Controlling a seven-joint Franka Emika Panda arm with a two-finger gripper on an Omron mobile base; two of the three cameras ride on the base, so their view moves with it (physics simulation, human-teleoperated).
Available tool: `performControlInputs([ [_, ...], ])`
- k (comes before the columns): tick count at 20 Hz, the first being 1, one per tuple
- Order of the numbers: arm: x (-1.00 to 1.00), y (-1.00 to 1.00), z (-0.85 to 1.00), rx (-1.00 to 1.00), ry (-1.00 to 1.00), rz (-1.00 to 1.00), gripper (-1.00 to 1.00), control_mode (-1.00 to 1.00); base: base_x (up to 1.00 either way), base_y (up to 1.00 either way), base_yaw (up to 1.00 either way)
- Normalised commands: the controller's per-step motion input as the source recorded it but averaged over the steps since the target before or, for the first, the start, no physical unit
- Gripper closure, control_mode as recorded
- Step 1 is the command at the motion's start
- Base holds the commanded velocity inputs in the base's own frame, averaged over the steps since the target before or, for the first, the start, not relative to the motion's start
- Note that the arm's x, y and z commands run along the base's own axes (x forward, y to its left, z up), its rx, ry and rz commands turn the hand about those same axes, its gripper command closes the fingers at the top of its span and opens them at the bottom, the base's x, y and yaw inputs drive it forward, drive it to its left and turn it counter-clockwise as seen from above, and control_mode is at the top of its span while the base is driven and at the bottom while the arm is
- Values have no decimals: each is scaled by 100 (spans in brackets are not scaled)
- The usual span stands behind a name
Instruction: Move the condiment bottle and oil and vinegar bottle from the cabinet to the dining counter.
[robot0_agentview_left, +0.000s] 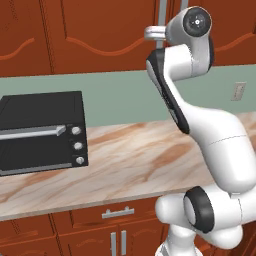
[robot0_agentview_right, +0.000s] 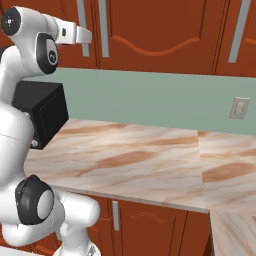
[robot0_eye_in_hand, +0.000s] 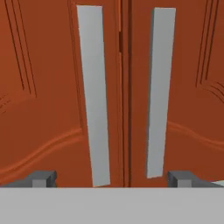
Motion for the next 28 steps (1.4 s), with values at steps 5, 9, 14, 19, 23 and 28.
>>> performControlInputs([
  [5,30,0,11,22,18,0,-100,-100,0,0,0],
  [9,33,0,4,19,10,0,-100,-100,0,0,0],
  [14,34,0,0,3,1,0,-100,-100,0,0,0],
  [19,45,0,-4,0,0,0,-100,-100,0,0,0],
  [23,54,0,-7,5,0,3,-100,-100,0,0,0],
  [28,43,0,0,5,-1,7,-100,-100,0,0,0],
])
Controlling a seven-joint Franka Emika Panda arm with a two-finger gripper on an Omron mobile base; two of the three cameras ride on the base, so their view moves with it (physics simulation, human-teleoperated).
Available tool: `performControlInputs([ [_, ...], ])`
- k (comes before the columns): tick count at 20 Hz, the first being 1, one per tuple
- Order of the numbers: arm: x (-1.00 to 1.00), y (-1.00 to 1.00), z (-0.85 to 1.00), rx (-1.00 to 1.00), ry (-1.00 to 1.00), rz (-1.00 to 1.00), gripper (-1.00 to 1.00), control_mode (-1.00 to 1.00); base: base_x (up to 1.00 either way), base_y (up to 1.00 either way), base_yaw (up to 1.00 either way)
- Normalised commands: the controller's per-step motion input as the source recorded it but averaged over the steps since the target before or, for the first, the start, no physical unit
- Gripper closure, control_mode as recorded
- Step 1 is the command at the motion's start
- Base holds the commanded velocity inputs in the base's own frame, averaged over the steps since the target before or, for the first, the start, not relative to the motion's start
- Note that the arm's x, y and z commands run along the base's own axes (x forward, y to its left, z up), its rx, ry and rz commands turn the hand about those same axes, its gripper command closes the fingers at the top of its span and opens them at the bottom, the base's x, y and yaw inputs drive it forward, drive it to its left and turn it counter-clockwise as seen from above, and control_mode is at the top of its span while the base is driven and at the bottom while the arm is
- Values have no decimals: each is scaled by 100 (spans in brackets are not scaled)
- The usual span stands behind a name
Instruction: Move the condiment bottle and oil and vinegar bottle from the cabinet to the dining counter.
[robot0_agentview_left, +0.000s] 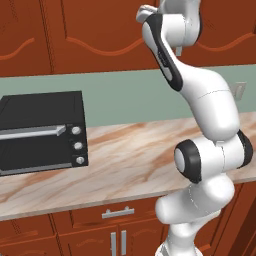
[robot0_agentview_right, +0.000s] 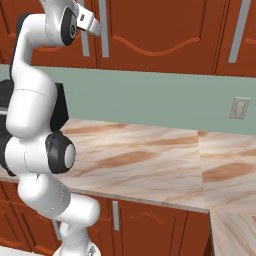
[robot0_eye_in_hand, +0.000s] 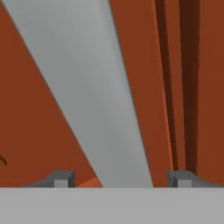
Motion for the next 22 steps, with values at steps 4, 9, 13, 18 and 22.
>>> performControlInputs([
  [4,39,1,-12,1,0,4,100,-100,0,0,0],
  [9,35,0,-28,0,-3,2,100,-100,0,0,0],
  [13,19,0,-21,0,-11,0,100,-100,0,0,0],
  [18,-4,2,-4,2,-2,0,100,-100,0,0,0],
  [22,-39,3,0,4,0,2,100,-100,0,0,0],
])
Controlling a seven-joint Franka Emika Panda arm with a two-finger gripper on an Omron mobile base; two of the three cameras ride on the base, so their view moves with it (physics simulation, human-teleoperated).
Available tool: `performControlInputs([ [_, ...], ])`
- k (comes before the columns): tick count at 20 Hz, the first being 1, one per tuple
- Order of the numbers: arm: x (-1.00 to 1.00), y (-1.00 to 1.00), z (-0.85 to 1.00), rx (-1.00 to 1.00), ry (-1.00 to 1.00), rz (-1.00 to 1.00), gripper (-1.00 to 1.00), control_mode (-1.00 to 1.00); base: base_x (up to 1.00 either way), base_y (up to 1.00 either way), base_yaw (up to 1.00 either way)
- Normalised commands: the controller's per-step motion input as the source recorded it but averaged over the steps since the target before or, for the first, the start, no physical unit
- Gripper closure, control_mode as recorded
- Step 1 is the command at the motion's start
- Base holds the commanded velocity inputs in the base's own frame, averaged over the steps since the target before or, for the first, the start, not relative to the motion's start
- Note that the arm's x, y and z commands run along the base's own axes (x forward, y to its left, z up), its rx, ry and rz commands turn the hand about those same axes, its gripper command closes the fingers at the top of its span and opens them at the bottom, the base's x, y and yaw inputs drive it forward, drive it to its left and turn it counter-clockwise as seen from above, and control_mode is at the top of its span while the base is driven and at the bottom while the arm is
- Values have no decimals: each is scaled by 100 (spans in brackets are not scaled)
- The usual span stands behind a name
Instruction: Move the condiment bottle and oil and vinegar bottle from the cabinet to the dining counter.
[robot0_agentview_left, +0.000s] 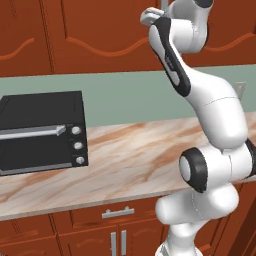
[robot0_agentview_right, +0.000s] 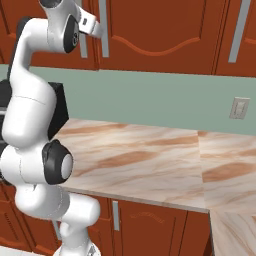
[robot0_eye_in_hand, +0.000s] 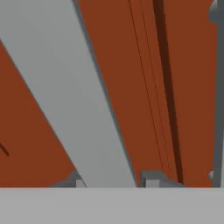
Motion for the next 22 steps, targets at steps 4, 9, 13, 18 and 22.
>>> performControlInputs([
  [4,-43,10,12,0,0,12,100,-100,0,0,0],
  [9,-61,22,15,0,0,15,100,-100,0,0,0],
  [13,-66,25,16,0,0,17,100,-100,0,0,0],
  [18,-67,31,9,0,0,13,100,-100,0,0,0],
  [22,-65,39,9,0,0,11,100,-100,0,0,0],
])
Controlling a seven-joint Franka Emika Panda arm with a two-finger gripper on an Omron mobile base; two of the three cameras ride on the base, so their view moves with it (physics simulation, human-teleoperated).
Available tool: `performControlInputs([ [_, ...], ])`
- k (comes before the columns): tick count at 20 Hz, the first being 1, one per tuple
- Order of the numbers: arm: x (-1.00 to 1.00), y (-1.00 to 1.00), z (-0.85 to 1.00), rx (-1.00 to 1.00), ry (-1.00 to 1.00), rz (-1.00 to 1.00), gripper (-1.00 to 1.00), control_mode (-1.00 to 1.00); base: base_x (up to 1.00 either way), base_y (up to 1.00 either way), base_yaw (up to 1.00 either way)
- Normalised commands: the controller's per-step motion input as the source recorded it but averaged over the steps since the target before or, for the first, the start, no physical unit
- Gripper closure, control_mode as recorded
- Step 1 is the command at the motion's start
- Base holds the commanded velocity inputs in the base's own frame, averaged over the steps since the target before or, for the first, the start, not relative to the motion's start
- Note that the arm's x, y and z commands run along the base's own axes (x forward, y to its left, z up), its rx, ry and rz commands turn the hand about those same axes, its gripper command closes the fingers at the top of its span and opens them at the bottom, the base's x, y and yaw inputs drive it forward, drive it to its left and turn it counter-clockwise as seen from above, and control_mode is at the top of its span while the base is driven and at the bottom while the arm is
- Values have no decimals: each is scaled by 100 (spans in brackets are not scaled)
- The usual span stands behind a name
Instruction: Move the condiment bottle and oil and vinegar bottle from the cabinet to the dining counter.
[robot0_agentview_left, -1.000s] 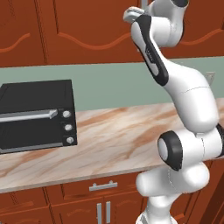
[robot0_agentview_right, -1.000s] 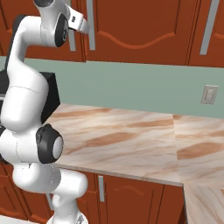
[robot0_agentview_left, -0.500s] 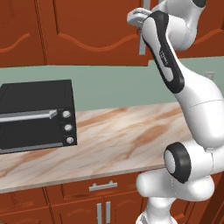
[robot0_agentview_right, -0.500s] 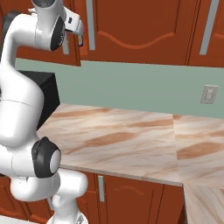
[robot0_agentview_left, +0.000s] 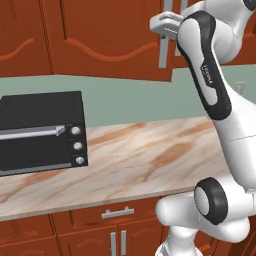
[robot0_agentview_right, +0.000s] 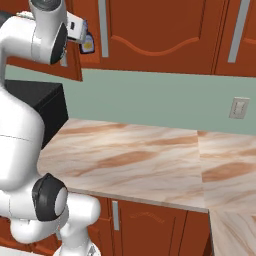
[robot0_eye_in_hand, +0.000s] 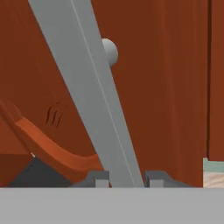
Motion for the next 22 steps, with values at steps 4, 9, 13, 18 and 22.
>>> performControlInputs([
  [4,-59,49,6,0,0,7,100,-100,0,0,0],
  [9,-53,55,0,0,0,5,100,-100,0,0,0],
  [13,-53,63,-1,0,-2,2,100,-100,0,0,0],
  [18,-51,62,-8,0,-9,0,100,-100,0,0,0],
  [22,-40,53,-14,0,-10,0,100,-100,0,0,0],
])
